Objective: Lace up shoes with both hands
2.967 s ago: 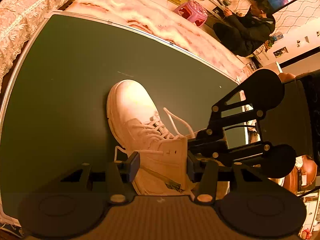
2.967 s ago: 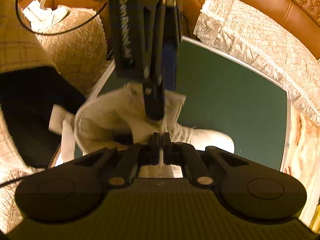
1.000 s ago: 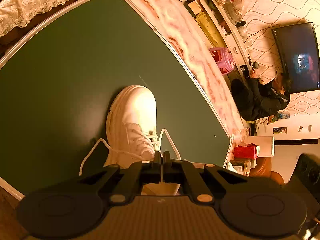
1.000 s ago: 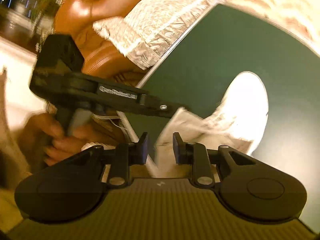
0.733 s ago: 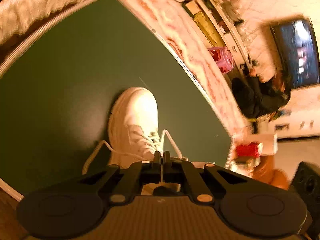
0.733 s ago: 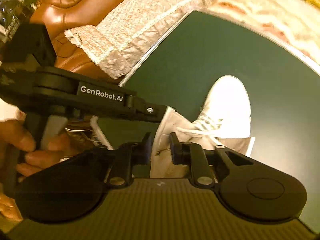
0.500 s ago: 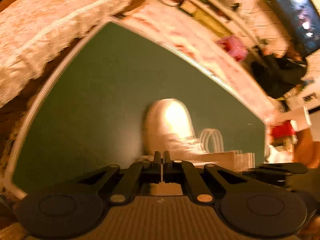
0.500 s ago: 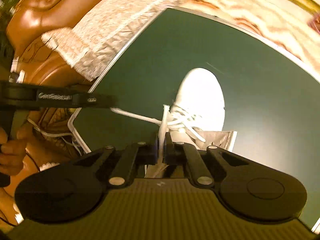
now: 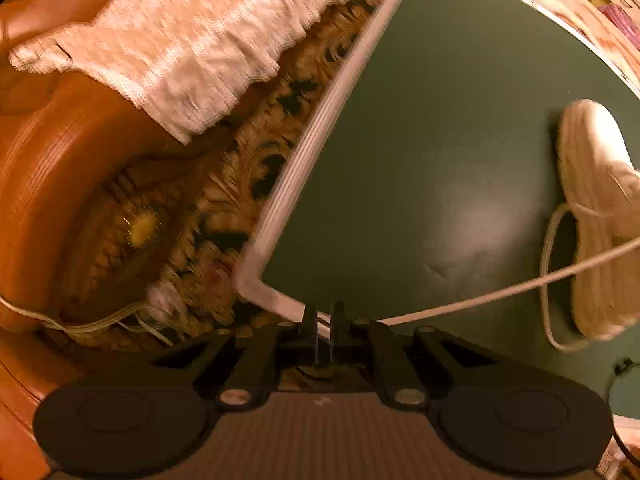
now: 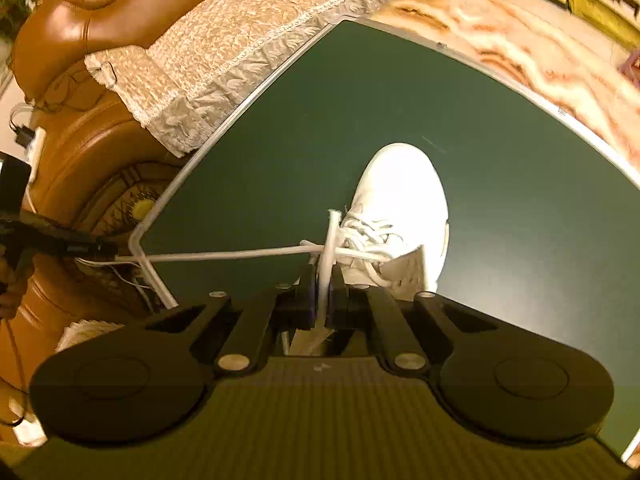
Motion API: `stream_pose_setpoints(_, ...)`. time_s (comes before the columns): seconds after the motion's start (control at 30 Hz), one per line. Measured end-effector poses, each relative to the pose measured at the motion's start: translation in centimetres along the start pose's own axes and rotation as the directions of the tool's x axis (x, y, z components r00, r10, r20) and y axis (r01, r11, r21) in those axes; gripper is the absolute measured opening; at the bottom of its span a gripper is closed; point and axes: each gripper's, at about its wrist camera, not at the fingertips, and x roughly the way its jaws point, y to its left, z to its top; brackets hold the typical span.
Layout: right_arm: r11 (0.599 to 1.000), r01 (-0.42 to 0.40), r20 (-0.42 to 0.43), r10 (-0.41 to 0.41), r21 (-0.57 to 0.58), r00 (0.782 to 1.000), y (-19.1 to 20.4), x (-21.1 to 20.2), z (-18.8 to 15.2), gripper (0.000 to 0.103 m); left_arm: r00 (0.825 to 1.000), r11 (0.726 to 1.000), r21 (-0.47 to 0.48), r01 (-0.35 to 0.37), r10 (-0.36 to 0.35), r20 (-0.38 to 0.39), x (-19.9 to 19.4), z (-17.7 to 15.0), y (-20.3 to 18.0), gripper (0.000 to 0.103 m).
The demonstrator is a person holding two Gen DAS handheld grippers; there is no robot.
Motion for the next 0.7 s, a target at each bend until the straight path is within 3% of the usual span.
stream_pose_setpoints(0.07, 1.000, -0.007, -0.007, 0.007, 0.024, 1.000, -0.7, -0.3, -0.1, 0.012, 0.992, 0.994, -0.041, 0.102, -0.105, -0.076, 1.2, -0.5, -0.3, 0.005)
stream_pose_setpoints(0.13, 0.998, -0.031, -0.012, 0.032, 0.056, 0.999, -1.4, -0.2, -0.2, 0.012, 0.964, 0.974, -0.132, 0.186, -0.207, -0.166, 2.8, -1.1, 0.2, 0.011)
stream_pose_setpoints(0.2, 0.996, -0.044, -0.014, 0.046, 0.075, 0.999, -1.7, -0.1, -0.2, 0.012, 0.937, 0.940, -0.251, 0.231, -0.284, -0.202, 4.0, -1.5, 1.4, 0.012)
stream_pose_setpoints(0.27, 0.996, -0.043, -0.008, 0.044, 0.072, 0.999, -1.6, 0.0, -0.3, 0.012, 0.933, 0.920, -0.313, 0.236, -0.304, -0.190, 4.4, -1.0, 2.5, 0.016)
stream_pose_setpoints(0.33, 0.997, -0.038, -0.003, 0.039, 0.068, 0.999, -1.4, 0.0, -0.4, 0.012, 0.942, 0.911, -0.340, 0.236, -0.300, -0.151, 4.1, 0.2, 2.9, 0.036)
stream_pose_setpoints(0.47, 0.996, -0.038, 0.006, 0.038, 0.085, 0.999, -1.5, 0.2, -0.6, 0.012, 0.944, 0.891, -0.350, 0.289, -0.327, -0.053, 3.9, 3.3, 1.4, 0.039)
stream_pose_setpoints(0.53, 0.995, -0.039, 0.010, 0.038, 0.091, 0.999, -1.6, 0.2, -0.6, 0.012, 0.927, 0.892, -0.286, 0.349, -0.374, -0.035, 4.6, 4.6, -1.7, 0.038)
stream_pose_setpoints(0.63, 0.994, -0.041, 0.014, 0.040, 0.097, 0.999, -1.7, 0.2, -0.8, 0.012, 0.899, 0.903, -0.036, 0.427, -0.429, -0.088, 5.8, 6.4, -8.0, 0.039)
stream_pose_setpoints(0.7, 0.994, -0.044, 0.018, 0.043, 0.101, 0.999, -1.7, 0.3, -0.8, 0.013, 0.910, 0.907, 0.109, 0.407, -0.393, -0.130, 6.8, 6.6, -11.8, 0.039)
